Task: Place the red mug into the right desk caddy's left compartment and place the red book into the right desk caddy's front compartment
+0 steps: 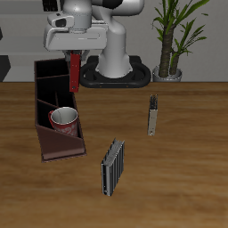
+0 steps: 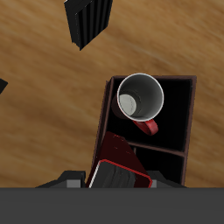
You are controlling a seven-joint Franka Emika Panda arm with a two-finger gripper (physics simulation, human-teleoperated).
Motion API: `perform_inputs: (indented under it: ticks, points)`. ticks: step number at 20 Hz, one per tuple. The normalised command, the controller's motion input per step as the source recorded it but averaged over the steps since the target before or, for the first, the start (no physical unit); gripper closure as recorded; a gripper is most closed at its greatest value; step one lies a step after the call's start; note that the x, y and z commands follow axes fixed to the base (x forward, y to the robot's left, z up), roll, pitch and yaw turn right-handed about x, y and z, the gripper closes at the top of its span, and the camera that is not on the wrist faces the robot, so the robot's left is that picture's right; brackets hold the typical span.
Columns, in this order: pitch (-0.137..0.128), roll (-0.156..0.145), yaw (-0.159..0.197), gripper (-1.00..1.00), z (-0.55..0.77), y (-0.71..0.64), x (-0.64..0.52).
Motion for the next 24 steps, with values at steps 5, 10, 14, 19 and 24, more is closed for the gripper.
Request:
perform_inputs:
  ticks: [5,10,14,19,24]
  points:
    - [0.009,-0.039,0.068,1.0,-0.06,-0.24,-0.08]
    - [-0.01,-0.067,-0.005,1.0,-0.02,-0.28,-0.05]
    - [0.022,-0.005,0.001,1.0,-0.09,-0.1,-0.06]
    - [0.01,0.031,-0.022,1.0,-0.11,0.02,-0.08]
    - [0.008,0.02,-0.005,1.0,-0.11,0.12,0.01]
